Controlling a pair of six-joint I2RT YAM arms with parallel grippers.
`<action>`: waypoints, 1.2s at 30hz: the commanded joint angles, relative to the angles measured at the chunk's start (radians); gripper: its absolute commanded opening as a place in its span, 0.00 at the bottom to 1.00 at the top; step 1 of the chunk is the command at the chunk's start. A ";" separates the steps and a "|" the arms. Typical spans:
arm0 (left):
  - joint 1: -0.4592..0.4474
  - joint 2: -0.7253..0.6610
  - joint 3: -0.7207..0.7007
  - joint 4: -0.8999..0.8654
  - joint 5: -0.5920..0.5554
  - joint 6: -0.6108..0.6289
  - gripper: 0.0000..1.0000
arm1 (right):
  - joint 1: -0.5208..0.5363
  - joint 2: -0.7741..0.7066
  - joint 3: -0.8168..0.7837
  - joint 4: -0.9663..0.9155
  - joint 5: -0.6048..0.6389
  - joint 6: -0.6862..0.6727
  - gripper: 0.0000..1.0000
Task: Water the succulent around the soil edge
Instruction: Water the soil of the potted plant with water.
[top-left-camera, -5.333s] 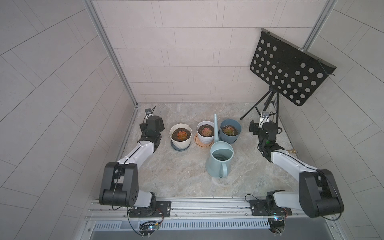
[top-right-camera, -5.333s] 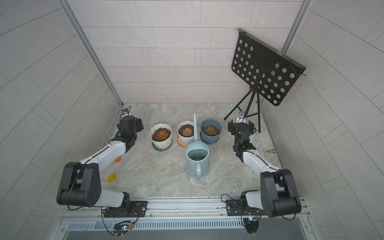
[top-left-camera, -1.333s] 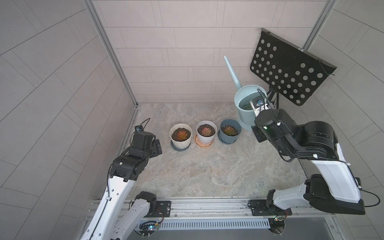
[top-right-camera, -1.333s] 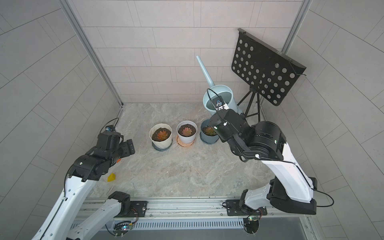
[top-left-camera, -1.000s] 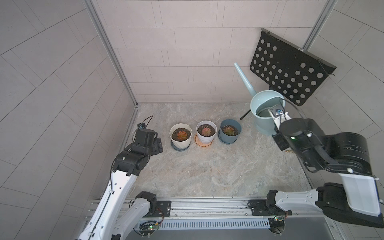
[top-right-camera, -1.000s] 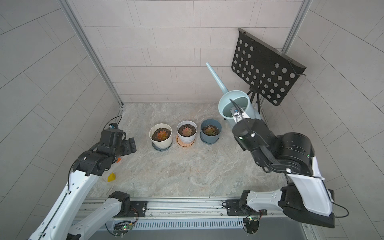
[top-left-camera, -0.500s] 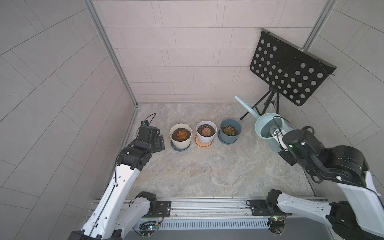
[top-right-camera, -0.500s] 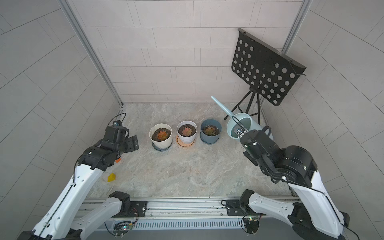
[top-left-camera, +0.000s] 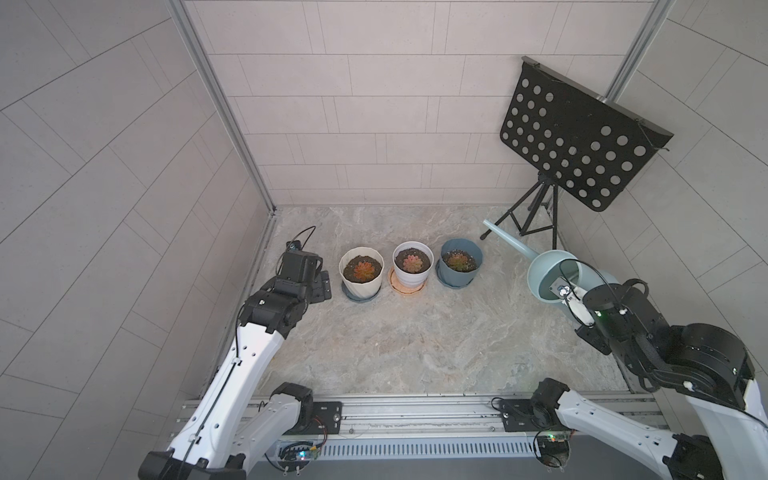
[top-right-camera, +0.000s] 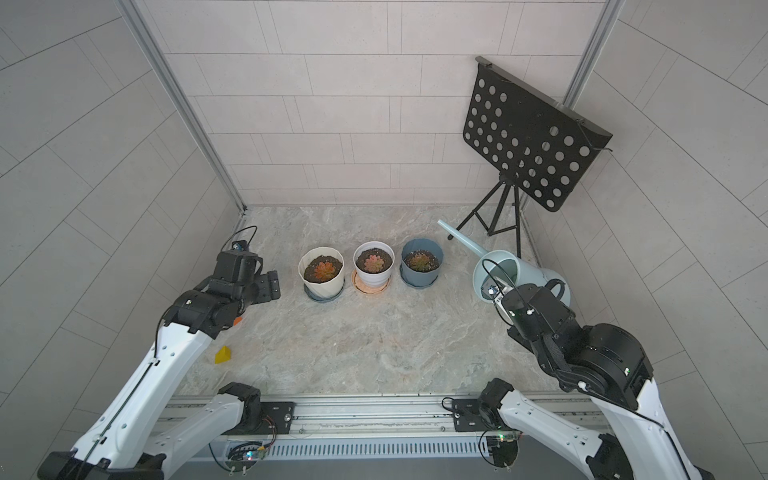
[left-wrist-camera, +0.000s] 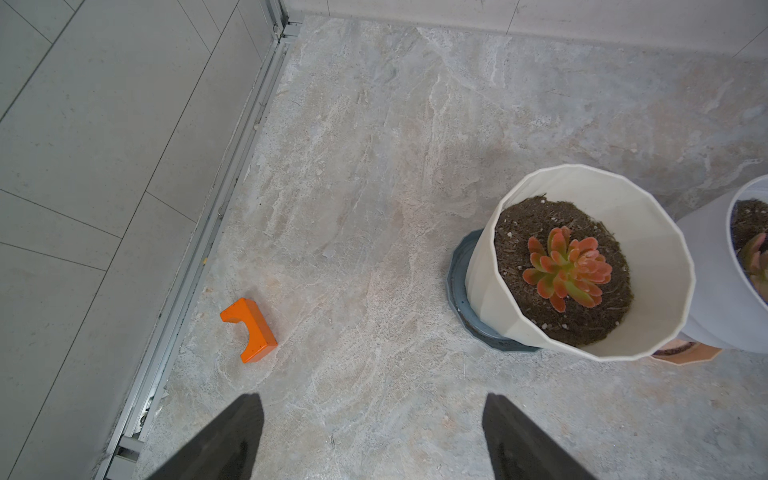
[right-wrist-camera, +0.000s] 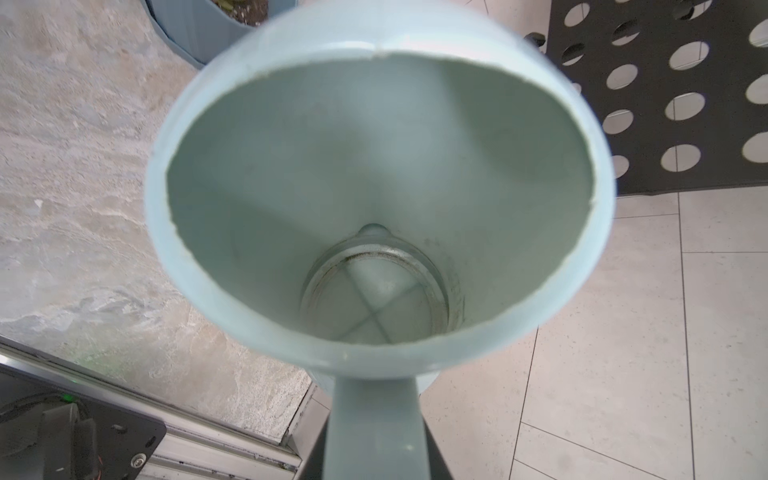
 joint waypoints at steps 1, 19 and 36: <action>-0.003 0.000 -0.021 0.023 -0.014 0.009 0.90 | -0.004 -0.001 -0.048 -0.183 0.025 -0.034 0.00; 0.026 0.011 -0.064 0.063 0.004 0.019 0.90 | -0.004 0.053 -0.179 -0.109 0.065 -0.050 0.00; 0.061 0.013 -0.072 0.076 0.048 0.019 0.90 | -0.008 0.096 -0.167 -0.116 0.131 -0.033 0.00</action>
